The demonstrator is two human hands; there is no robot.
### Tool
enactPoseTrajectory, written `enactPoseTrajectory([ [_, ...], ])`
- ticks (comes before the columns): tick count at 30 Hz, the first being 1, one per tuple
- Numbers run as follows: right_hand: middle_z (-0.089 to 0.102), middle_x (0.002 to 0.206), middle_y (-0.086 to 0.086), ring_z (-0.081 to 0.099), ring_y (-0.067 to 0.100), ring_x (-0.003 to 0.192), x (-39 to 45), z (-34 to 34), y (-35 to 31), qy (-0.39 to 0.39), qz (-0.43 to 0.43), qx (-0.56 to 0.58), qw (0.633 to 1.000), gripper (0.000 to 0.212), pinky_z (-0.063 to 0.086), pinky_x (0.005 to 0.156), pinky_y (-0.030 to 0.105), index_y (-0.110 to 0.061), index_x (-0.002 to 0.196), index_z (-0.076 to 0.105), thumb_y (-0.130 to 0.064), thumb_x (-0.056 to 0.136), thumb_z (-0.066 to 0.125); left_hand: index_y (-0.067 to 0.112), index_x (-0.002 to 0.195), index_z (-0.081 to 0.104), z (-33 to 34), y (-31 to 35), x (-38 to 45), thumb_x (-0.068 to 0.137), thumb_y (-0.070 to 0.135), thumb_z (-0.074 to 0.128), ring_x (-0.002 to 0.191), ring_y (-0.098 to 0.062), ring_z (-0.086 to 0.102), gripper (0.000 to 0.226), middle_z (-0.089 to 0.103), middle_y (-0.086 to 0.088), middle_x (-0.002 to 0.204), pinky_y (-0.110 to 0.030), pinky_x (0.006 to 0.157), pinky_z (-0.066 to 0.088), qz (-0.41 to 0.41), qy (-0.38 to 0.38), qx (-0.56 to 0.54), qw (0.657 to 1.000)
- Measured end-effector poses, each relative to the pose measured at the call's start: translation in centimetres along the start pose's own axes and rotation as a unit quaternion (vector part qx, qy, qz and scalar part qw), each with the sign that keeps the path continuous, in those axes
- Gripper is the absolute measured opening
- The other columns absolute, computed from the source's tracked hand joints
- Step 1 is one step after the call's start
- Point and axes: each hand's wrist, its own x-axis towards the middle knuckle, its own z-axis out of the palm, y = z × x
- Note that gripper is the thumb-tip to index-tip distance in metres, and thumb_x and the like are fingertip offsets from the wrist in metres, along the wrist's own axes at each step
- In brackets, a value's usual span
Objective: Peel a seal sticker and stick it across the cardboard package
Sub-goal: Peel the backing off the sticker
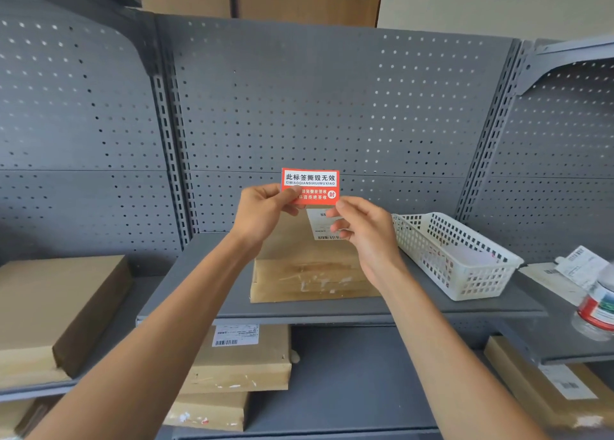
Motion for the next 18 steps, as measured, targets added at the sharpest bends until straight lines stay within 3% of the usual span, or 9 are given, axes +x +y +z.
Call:
enactPoseTrajectory([
  [9, 0.077, 0.082, 0.000, 0.061, 0.012, 0.062, 1.1, 0.6, 0.9, 0.010, -0.010, -0.010, 1.000, 0.013, 0.048, 0.070, 0.030, -0.005, 0.105, 0.071, -0.009, 0.101, 0.059, 0.010, 0.085, 0.076, -0.3, -0.4, 1.5, 0.098, 0.016, 0.065, 0.057, -0.004, 0.064, 0.018, 0.075, -0.001, 0.074, -0.004, 0.055, 0.043, -0.015, -0.012, -0.007, 1.000],
  [18, 0.079, 0.088, 0.002, 0.064, 0.011, 0.066, 2.0, 0.6, 1.5, 0.005, -0.067, -0.072, 0.995, 0.016, 0.050, 0.067, 0.024, -0.014, 0.100, 0.072, -0.012, 0.103, 0.056, 0.011, 0.085, 0.077, -0.3, -1.0, 2.8, 0.097, 0.015, 0.067, 0.054, -0.010, 0.063, 0.016, 0.074, -0.002, 0.069, -0.008, 0.051, 0.044, -0.057, -0.022, 0.003, 0.998],
])
